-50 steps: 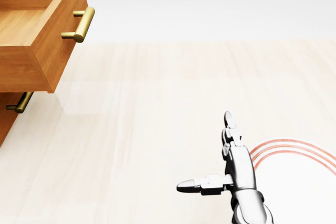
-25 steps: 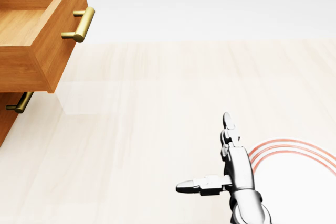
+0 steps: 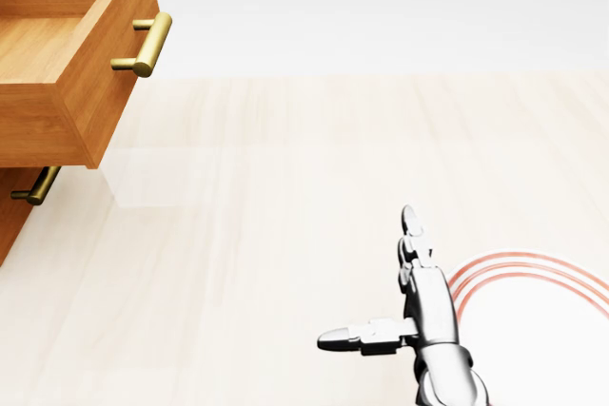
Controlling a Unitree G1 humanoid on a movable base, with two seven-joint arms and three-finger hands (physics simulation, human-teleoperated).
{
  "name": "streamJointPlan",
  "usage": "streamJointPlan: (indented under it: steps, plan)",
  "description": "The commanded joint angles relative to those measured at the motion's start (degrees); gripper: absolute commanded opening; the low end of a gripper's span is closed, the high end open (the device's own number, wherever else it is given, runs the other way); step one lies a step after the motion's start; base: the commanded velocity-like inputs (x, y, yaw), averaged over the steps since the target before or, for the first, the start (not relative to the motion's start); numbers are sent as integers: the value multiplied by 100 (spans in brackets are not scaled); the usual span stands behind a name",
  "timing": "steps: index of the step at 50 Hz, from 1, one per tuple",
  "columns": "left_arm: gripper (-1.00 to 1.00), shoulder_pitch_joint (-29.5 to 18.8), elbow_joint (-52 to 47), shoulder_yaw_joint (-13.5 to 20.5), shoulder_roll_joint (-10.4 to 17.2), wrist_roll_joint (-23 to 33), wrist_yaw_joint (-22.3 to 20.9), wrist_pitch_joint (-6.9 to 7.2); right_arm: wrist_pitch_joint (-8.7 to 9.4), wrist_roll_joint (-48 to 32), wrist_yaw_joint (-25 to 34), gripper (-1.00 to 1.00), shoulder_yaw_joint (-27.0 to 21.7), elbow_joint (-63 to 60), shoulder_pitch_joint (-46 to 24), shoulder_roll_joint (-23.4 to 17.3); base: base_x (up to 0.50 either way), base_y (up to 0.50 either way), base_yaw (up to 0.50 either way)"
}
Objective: Put the bowl on top of the cabinet.
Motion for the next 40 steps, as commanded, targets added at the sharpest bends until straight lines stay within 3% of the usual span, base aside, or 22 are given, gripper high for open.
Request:
streamJointPlan:
  steps: [1,38,39,40]
  plan:
    - [-90,-157,111,-298,-593,175,0,-2,-24,-9,-7,100,-3,91,-36,0,0,0,0]
    - [-89,-241,187,-415,-896,384,0,-2,-24,-14,-23,100,-18,198,-63,-9,0,0,0]
    - [-67,-240,204,-432,-906,414,0,-2,-24,-12,-20,100,-19,200,-64,-10,0,0,0]
    - [91,-237,195,-427,-906,415,0,-2,-24,-12,-18,100,-19,202,-66,-11,1,0,-1]
